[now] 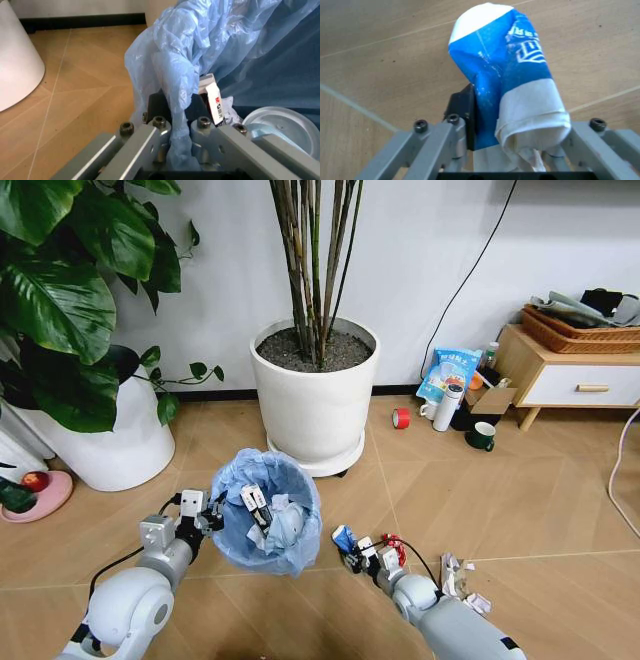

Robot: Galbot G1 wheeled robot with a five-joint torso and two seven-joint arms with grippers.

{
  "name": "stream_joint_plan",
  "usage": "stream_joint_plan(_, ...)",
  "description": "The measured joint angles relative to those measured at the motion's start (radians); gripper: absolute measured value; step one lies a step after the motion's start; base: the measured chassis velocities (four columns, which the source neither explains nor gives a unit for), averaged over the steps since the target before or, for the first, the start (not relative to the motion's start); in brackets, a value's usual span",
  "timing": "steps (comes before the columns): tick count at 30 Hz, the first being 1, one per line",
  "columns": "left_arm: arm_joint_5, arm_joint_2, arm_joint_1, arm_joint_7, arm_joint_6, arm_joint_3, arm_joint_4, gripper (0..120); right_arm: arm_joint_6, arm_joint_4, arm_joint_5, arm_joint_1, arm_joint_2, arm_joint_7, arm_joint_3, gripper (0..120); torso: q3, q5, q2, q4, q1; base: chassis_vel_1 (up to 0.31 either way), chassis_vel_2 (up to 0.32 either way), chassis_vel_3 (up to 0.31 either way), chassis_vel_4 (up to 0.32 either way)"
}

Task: Pick up the trash bin and place the garbage on the floor into it.

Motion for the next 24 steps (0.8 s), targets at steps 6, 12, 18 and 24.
stream_joint_plan(6,-0.001,0.003,0.002,0.000,0.000,0.000,-0.004,0,0.006,0.029,-0.004,-0.018,0.000,0.023,0.046,13,0.000,0.0000,0.000,0.0000,0.000,0.000,0.000,0.000,0.000)
stream_joint_plan(12,-0.009,0.013,-0.002,0.029,-0.019,0.000,0.002,0,0.008,0.144,-0.004,-0.056,-0.037,0.035,0.127,5,0.000,0.0001,0.000,0.0001,0.000,0.000,0.000,0.000,0.000)
stream_joint_plan(18,-0.049,0.055,-0.056,0.023,-0.009,0.017,0.034,0,0.008,0.419,0.003,-0.125,-0.160,0.052,0.271,5,0.000,-0.0003,0.000,-0.0004,0.000,0.000,0.000,0.000,0.000)
stream_joint_plan(24,-0.089,0.085,-0.124,0.033,0.007,0.049,0.064,0,0.014,0.636,0.021,-0.146,-0.251,0.064,0.332,4,0.000,-0.0003,0.000,-0.0002,0.000,0.000,0.000,0.000,0.000)
